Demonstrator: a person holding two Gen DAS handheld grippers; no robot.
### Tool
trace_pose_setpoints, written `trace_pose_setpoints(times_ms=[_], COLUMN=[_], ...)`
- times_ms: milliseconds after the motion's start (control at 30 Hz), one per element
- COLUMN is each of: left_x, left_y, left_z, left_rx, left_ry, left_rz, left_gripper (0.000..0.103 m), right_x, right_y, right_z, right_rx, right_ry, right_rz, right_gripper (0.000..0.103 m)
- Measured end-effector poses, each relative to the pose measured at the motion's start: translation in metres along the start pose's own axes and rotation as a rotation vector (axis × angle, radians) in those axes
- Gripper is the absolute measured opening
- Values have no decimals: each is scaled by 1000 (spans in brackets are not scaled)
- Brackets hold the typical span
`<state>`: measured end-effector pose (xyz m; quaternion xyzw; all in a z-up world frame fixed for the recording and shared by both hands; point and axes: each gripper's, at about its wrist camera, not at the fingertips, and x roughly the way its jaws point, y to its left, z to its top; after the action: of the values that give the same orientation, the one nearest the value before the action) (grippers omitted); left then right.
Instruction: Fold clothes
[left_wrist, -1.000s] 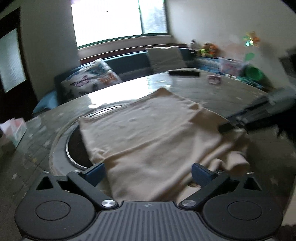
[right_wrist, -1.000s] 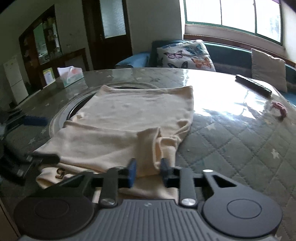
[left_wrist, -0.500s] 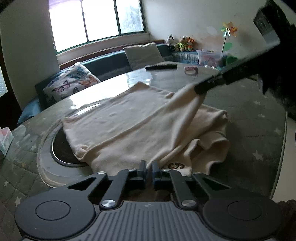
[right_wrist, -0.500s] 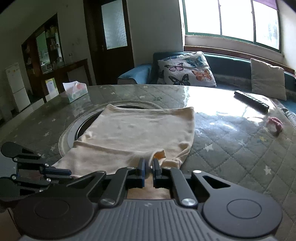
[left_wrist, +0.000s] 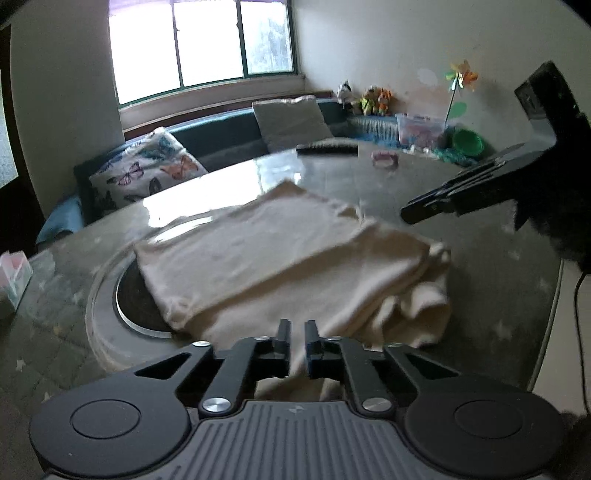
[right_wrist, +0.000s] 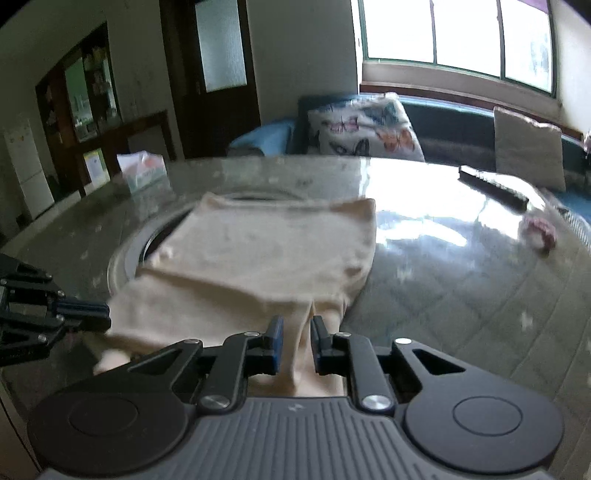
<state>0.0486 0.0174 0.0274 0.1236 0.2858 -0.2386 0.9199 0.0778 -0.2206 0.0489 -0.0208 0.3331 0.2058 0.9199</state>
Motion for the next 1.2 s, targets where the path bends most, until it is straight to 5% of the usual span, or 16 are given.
trace_pose_setpoints(times_ms=[33,500,900,1200], left_x=[4,48,32,25], left_y=[0,12,-9,-32], left_z=[3,3,-5,-18], left_rx=[-6,-82,-17,61], left_ry=[-4,71,40,42], left_rz=[8,28,64,82], left_gripper=[53,49,91,94], right_x=[3,49,25,20], right_y=[0,-2,30,60], right_z=[3,-7,-28,-37], right_rx=[-1,-8,-129,-217], right_ry=[-7,30,36,15], right_rz=[3,34,69,109], right_gripper=[15,10,31,38])
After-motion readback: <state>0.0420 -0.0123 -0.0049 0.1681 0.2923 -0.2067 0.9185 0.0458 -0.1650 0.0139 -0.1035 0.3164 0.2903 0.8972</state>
